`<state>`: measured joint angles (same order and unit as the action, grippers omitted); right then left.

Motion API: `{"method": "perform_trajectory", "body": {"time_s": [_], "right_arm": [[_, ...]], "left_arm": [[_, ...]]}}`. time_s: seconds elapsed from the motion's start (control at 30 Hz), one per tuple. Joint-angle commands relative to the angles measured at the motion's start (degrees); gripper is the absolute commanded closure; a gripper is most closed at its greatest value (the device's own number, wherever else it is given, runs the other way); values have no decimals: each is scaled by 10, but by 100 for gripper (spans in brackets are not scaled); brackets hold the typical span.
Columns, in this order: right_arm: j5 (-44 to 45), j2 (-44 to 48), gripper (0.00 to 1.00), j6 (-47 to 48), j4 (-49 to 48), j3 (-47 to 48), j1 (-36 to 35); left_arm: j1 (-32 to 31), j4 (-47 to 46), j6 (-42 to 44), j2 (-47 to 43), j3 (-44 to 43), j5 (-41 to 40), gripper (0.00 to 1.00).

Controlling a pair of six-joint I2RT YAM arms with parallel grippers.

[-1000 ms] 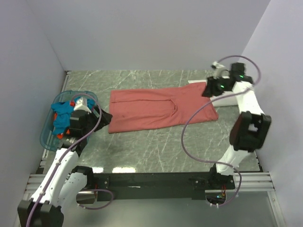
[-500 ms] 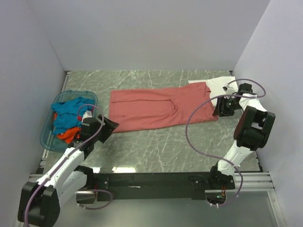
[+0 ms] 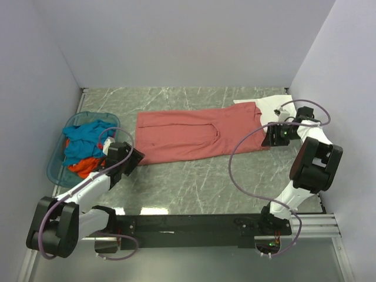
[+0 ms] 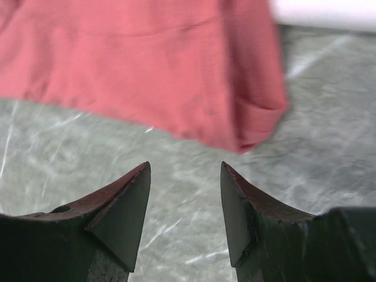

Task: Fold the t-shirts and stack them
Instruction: Fold the tshirt

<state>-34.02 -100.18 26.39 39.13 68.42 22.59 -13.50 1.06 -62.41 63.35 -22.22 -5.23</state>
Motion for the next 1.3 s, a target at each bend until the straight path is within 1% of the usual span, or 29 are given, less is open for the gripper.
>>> {"method": "perform_trajectory", "body": {"time_s": [0.0,0.1,0.2,0.23,0.27,0.3,0.33,0.37,0.43,0.47,0.5,0.53,0.57,0.6,0.63,0.67,0.7,0.73,0.8,0.83,0.93,1.07,1.17,1.23,1.27], "right_arm": [[-55,59,42,77,42,-13,-20],[-68,85,42,115,58,-28,-61],[-64,111,42,154,69,-38,-134],[-60,118,42,168,70,-43,-158],[-55,132,42,171,61,-47,-217],[-51,140,42,175,53,-51,-249],[-35,150,42,178,39,-60,-287],[-25,171,42,182,2,-67,-354],[5,193,41,197,-53,-98,-434],[55,211,40,206,-119,-110,-519],[86,215,36,214,-155,-122,-561],[122,207,34,215,-240,-143,-601],[221,192,32,211,-279,-145,-649],[254,171,32,212,-301,-138,-715],[284,111,32,210,-309,-92,-744],[325,77,32,198,-305,-61,-765],[339,43,32,187,-302,-29,-799],[358,-18,32,172,-301,28,-813],[404,-69,32,165,-309,88,-847],[411,-108,32,164,-319,103,-856],[441,-169,32,163,-325,154,-882],[467,-226,32,160,-323,210,-889],[475,-253,33,158,-317,236,-889],[482,-265,36,161,-326,234,-889],[488,-268,41,161,-333,232,-889]], "left_arm": [[-3,-4,18,3,-8,-3,28],[-9,-32,50,-22,-4,28,27],[-11,-37,85,-59,-6,66,26],[-11,-37,96,-87,-12,88,26],[-11,-30,106,-103,-15,95,25],[-11,-23,128,-120,-21,100,25],[-11,-12,141,-156,-39,101,25],[-11,22,171,-175,-50,94,24],[-10,70,204,-228,-98,61,22],[-10,93,237,-244,-117,7,18],[-10,137,251,-258,-134,-21,15],[-9,154,264,-284,-167,-49,13],[-9,169,286,-296,-181,-93,9],[-9,187,297,-306,-193,-107,7],[-8,194,307,-324,-214,-120,7],[-8,199,327,-330,-221,-135,6],[-8,201,336,-337,-225,-144,7],[-8,207,344,-350,-228,-152,6],[-8,209,367,-371,-213,-179,7],[-8,214,371,-379,-207,-186,7],[-8,222,382,-408,-182,-211,6],[-8,203,390,-439,-176,-221,6],[-9,213,387,-455,-179,-235,6],[-8,214,387,-469,-178,-238,5],[-9,214,385,-474,-177,-238,5]]}}
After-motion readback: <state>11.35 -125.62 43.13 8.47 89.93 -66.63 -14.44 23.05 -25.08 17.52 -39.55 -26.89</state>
